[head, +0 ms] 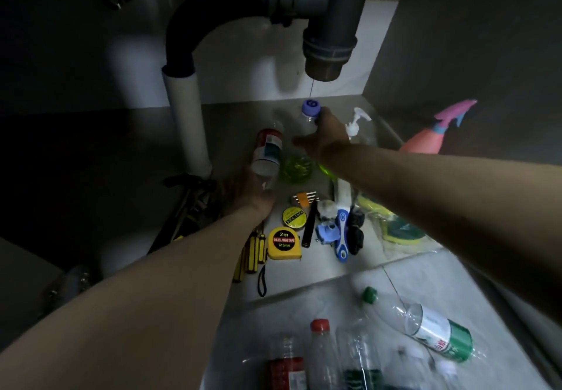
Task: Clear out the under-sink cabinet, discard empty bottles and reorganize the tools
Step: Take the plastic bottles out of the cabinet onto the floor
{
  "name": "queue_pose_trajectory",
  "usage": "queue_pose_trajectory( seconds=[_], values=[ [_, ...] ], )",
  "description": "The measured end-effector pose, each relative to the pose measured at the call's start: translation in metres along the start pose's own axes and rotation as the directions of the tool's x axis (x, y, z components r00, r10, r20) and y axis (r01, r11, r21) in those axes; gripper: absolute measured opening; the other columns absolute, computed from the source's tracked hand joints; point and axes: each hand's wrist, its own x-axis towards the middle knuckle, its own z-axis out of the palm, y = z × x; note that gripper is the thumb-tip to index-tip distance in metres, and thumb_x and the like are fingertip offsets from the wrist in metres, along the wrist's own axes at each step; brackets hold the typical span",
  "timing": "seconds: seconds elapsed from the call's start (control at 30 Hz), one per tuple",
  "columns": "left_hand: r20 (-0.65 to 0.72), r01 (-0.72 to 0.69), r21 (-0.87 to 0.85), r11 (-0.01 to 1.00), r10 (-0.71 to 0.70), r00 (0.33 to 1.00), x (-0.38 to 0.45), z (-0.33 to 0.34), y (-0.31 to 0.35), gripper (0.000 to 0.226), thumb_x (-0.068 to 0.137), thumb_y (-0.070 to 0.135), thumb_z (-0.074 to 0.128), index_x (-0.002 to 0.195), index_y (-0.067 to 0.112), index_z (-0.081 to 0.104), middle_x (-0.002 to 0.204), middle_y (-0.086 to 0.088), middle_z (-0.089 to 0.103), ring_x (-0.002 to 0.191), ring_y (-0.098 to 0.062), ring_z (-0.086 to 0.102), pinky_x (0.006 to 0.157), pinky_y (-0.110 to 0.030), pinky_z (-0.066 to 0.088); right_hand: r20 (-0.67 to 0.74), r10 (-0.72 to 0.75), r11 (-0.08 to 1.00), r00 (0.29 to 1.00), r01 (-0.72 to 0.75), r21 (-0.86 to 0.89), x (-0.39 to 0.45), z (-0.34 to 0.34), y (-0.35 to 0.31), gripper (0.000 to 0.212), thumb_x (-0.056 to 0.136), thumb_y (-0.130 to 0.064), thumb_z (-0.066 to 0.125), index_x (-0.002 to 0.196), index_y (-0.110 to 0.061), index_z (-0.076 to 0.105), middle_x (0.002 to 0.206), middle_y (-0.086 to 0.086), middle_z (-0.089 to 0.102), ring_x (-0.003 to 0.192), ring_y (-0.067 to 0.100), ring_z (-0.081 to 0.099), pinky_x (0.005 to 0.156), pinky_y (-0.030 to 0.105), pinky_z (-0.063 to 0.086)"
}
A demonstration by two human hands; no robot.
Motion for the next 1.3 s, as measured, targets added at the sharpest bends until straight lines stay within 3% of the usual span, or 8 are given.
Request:
queue_pose_trajectory(
  seconds=[0.2,0.4,0.5,0.67,0.9,1.03,1.2,1.3],
  values=[
    [-0.133,-0.045,-0.172,0.984,0.022,0.991,-0.014,-0.007,0.016,0.058,0.095,0.036,0.054,0.148,0.025,0.032,0.149,-0.011,0.041,0.137,-0.035,0.038,0.108,-0.055,0.036,-0.099,-0.096,0.995,0.990,0.093,-0.041,-0.025,-0.024,0.001,0.046,0.082,-0.026,0.080,0.117,-0.022,0.050,0.109,-0.001,0.058,0.103,0.023,0.057,0.082,0.033,0.044],
    [-0.358,-0.327,-0.530,0.782,0.144,0.923,-0.051,-0.021,0.064,0.050,0.097,0.045,0.051,0.144,0.032,0.038,0.142,-0.001,0.049,0.129,-0.022,0.048,0.105,-0.038,0.038,-0.367,-0.112,0.971,0.923,0.180,0.158,-0.097,-0.115,0.013,0.052,0.072,-0.061,0.073,0.107,-0.027,0.054,0.096,-0.015,0.063,0.088,-0.001,0.060,0.076,0.020,0.048],
    [-0.381,-0.428,-0.505,0.749,0.251,0.890,-0.080,-0.014,0.081,0.047,0.094,0.055,0.051,0.137,0.039,0.042,0.134,0.006,0.056,0.117,-0.011,0.052,0.095,-0.026,0.038,-0.395,-0.076,0.968,0.916,0.163,0.192,-0.140,-0.159,0.039,0.053,0.076,-0.058,0.072,0.112,-0.023,0.055,0.093,-0.016,0.068,0.086,0.002,0.064,0.081,0.025,0.053],
    [-0.462,-0.562,-0.569,0.601,0.332,0.822,-0.146,0.015,0.104,0.036,0.097,0.038,0.054,0.130,0.025,0.054,0.106,0.029,0.060,0.097,0.006,0.058,0.084,-0.008,0.041,-0.378,-0.038,0.979,0.925,0.111,0.174,-0.204,-0.201,0.096,0.041,0.076,-0.053,0.072,0.108,-0.033,0.054,0.095,-0.022,0.067,0.083,-0.002,0.063,0.072,0.009,0.044],
    [-0.034,-0.554,-0.592,0.586,0.668,0.743,-0.225,0.066,0.071,0.034,0.094,0.050,0.050,0.128,0.044,0.049,0.107,0.027,0.062,0.091,0.000,0.065,0.073,-0.012,0.050,-0.462,0.115,0.979,0.879,-0.022,0.201,-0.269,-0.228,0.173,0.045,0.076,-0.055,0.076,0.114,-0.039,0.057,0.108,-0.014,0.066,0.092,0.002,0.064,0.078,0.013,0.048],
    [0.224,-0.487,-0.519,0.702,0.662,0.715,-0.234,0.088,0.047,0.031,0.094,0.060,0.049,0.124,0.052,0.048,0.103,0.019,0.064,0.087,-0.004,0.066,0.074,-0.030,0.057,-0.505,0.179,0.980,0.844,-0.105,0.172,-0.298,-0.229,0.206,0.053,0.075,-0.054,0.077,0.122,-0.039,0.057,0.115,-0.013,0.061,0.101,0.003,0.061,0.085,0.022,0.048],
    [0.340,-0.468,-0.463,0.753,0.638,0.691,-0.238,0.098,0.040,0.038,0.090,0.061,0.053,0.127,0.053,0.047,0.106,0.007,0.066,0.087,-0.010,0.067,0.075,-0.029,0.058,-0.557,0.253,0.967,0.791,-0.199,0.157,-0.329,-0.228,0.231,0.053,0.073,-0.055,0.078,0.119,-0.046,0.055,0.111,-0.020,0.055,0.099,-0.004,0.058,0.085,0.020,0.045],
    [0.393,-0.532,-0.427,0.731,0.680,0.619,-0.241,0.100,0.037,0.043,0.088,0.057,0.057,0.129,0.048,0.048,0.116,0.023,0.063,0.096,-0.001,0.064,0.081,-0.017,0.051,-0.560,0.276,0.961,0.781,-0.242,0.135,-0.351,-0.227,0.241,0.051,0.073,-0.054,0.078,0.117,-0.052,0.053,0.108,-0.021,0.053,0.098,-0.002,0.059,0.085,0.023,0.046]
  ],
)
